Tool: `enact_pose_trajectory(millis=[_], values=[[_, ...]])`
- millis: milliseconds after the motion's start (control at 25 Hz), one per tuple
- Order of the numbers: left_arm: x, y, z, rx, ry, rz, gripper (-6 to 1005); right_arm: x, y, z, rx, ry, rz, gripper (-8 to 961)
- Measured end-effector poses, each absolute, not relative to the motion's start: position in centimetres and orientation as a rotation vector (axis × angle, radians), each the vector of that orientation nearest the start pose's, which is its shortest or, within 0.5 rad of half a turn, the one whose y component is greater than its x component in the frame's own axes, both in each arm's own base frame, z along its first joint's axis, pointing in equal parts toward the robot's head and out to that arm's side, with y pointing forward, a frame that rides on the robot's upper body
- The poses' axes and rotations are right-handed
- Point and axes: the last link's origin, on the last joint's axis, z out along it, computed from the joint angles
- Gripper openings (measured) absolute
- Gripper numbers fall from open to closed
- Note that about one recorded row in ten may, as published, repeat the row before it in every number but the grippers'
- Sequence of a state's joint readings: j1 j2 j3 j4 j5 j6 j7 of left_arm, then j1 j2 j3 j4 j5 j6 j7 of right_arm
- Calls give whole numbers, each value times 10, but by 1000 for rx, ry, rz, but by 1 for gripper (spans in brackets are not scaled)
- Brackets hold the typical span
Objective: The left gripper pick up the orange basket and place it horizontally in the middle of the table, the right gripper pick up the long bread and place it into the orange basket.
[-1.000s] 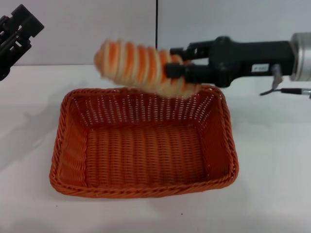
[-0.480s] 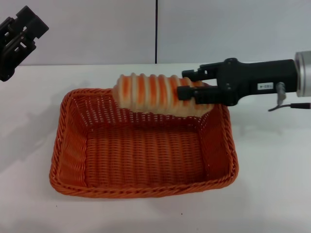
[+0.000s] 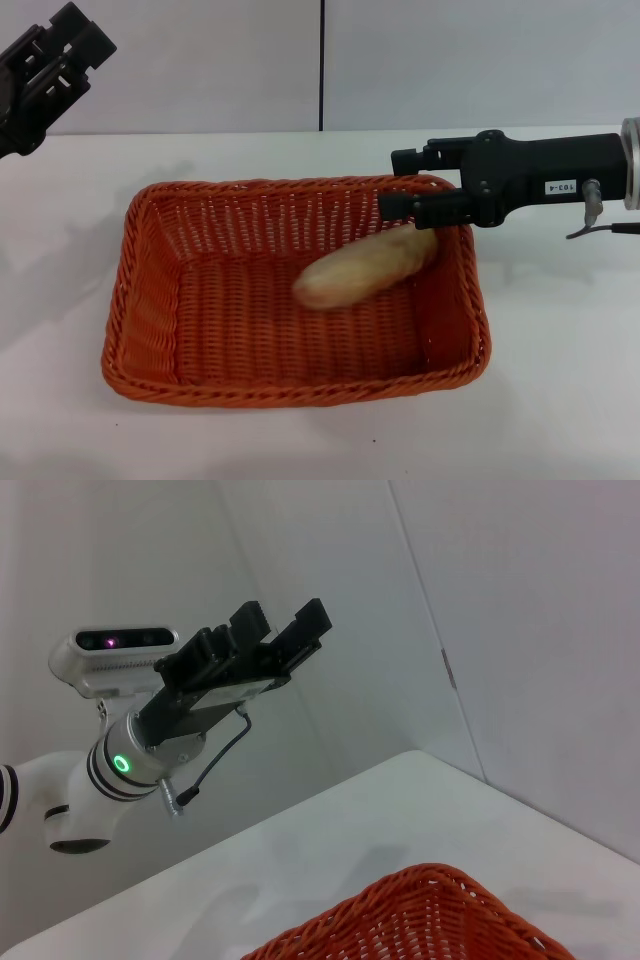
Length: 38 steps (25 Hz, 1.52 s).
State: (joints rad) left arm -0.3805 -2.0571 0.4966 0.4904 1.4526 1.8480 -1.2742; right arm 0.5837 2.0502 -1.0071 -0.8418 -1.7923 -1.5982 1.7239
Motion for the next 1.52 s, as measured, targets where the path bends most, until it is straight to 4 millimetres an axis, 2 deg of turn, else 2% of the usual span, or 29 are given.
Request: enact_pose_trajectory(millis=[240, 440, 560, 600, 640, 680, 720, 760, 800, 840, 880, 960, 1000, 1040, 1200, 1520], values=[[-273, 289, 69, -2129, -547, -1500, 558, 191, 348, 13, -2884, 656, 795, 741], [-273, 289, 68, -2128, -549, -1502, 558, 204, 346, 32, -2744, 657, 935, 742], [-274, 290, 69, -2123, -551, -1500, 558, 223, 340, 53, -2554, 630, 1079, 742], [-274, 290, 69, -2119, -551, -1500, 558, 240, 333, 65, -2423, 598, 1131, 742], [-274, 290, 69, -2119, -551, -1500, 558, 240, 333, 65, -2423, 598, 1131, 742], [-274, 290, 69, -2118, -550, -1500, 557, 262, 326, 75, -2280, 583, 1159, 742], [-274, 290, 69, -2116, -550, -1500, 557, 262, 326, 75, -2280, 583, 1159, 742], [-274, 290, 70, -2115, -550, -1500, 557, 274, 321, 80, -2203, 587, 1171, 742], [-274, 290, 70, -2110, -549, -1500, 557, 296, 311, 90, -2051, 587, 1188, 742], [-274, 290, 70, -2110, -549, -1500, 557, 307, 305, 94, -1973, 578, 1188, 742], [-275, 290, 70, -2109, -549, -1500, 557, 307, 305, 94, -1973, 578, 1188, 742], [-275, 290, 71, -2104, -552, -1499, 557, 327, 292, 102, -1829, 565, 1177, 742], [-275, 290, 71, -2099, -554, -1499, 557, 344, 279, 107, -1703, 547, 1142, 742], [-276, 291, 71, -2093, -557, -1498, 557, 344, 279, 107, -1703, 547, 1142, 742], [-278, 291, 70, -2074, -569, -1503, 556, 373, 255, 115, -1487, 559, 1083, 742], [-279, 290, 70, -2039, -576, -1517, 557, 391, 238, 119, -1330, 578, 1042, 742]])
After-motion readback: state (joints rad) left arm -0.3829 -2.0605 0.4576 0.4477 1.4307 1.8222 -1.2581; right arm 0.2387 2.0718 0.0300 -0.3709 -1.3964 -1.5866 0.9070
